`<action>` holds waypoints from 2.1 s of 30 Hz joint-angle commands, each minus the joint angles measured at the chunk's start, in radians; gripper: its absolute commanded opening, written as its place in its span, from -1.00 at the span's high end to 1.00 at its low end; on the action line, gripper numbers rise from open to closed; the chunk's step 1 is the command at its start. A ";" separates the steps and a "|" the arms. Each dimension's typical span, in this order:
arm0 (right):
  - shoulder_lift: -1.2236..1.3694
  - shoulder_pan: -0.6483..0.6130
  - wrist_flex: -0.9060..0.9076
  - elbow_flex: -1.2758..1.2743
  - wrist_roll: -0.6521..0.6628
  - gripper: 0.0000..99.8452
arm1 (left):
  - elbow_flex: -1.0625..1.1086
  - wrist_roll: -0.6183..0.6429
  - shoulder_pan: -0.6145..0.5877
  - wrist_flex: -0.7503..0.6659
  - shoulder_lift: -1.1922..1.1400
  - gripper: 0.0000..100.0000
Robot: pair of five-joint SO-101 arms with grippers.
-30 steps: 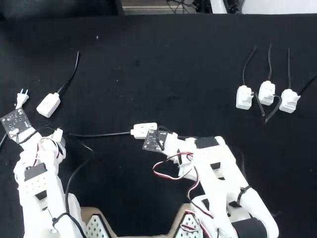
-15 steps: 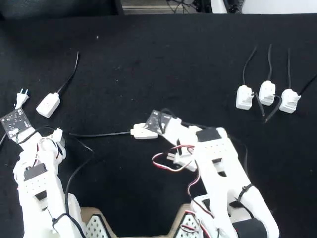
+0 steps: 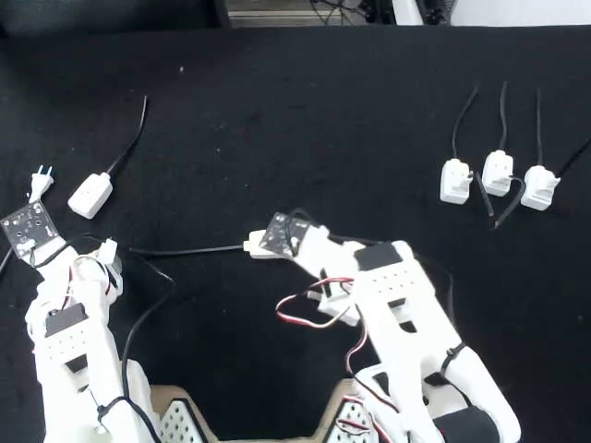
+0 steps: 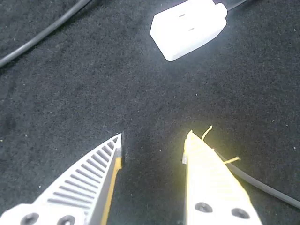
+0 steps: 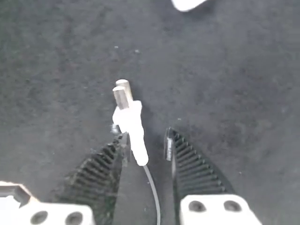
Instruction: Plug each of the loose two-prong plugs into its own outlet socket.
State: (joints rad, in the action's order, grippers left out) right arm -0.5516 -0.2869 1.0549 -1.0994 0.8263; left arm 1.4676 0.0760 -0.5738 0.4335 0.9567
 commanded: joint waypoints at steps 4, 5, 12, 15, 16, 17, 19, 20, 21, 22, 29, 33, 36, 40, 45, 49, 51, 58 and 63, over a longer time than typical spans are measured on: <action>-0.016 -0.037 0.012 0.056 -0.012 0.76 | -0.042 0.002 -0.008 -0.018 0.015 0.57; -0.016 -0.037 0.023 0.067 -0.012 0.76 | -0.042 0.002 -0.008 -0.018 0.015 0.57; -0.016 -0.038 0.143 0.200 -0.012 0.76 | -0.042 0.002 -0.008 -0.018 0.015 0.57; -0.016 -0.043 0.201 0.229 -0.012 0.76 | -0.042 0.002 -0.008 -0.018 0.015 0.57; -0.016 -0.044 0.209 0.228 -0.012 0.76 | -0.042 0.002 -0.008 -0.018 0.015 0.57; -0.015 -0.043 0.210 0.226 -0.012 0.76 | -0.042 0.002 -0.008 -0.018 0.015 0.57; -0.015 -0.038 0.207 0.214 0.009 0.76 | -0.042 0.002 -0.008 -0.018 0.015 0.57; -0.013 -0.037 0.207 0.205 0.035 0.76 | -0.042 0.002 -0.008 -0.018 0.015 0.57; -0.010 -0.037 0.201 0.194 0.054 0.76 | -0.042 0.002 -0.008 -0.018 0.015 0.57; -0.010 -0.038 0.176 0.180 0.061 0.76 | -0.042 0.002 -0.008 -0.018 0.015 0.57; -0.007 0.074 -0.138 0.045 0.069 0.76 | -0.042 0.002 -0.008 -0.018 0.015 0.57; -0.007 0.077 -0.176 -0.027 0.069 0.76 | -0.042 0.002 -0.008 -0.018 0.015 0.57; -0.007 0.077 -0.183 -0.045 0.069 0.76 | -0.042 0.002 -0.008 -0.018 0.015 0.57; -0.007 0.075 -0.172 -0.058 0.071 0.76 | -0.042 0.002 -0.008 -0.018 0.015 0.57; -0.007 0.064 -0.175 -0.070 0.071 0.76 | -0.042 0.002 -0.008 -0.018 0.015 0.57; -0.007 0.040 -0.175 -0.071 0.071 0.76 | -0.042 0.002 -0.008 -0.018 0.015 0.57; -0.007 0.026 -0.175 -0.071 0.066 0.76 | -0.042 0.002 -0.008 -0.018 0.015 0.57; -0.007 -0.002 -0.170 -0.073 0.064 0.76 | -0.042 0.002 -0.008 -0.018 0.015 0.57; -0.015 -0.029 -0.166 -0.116 0.063 0.77 | -0.042 0.002 -0.008 -0.018 0.015 0.57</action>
State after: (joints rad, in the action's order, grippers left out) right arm -0.5501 -0.2946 0.8938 -1.2129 0.8876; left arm 1.4676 0.0760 -0.5738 0.4335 0.9567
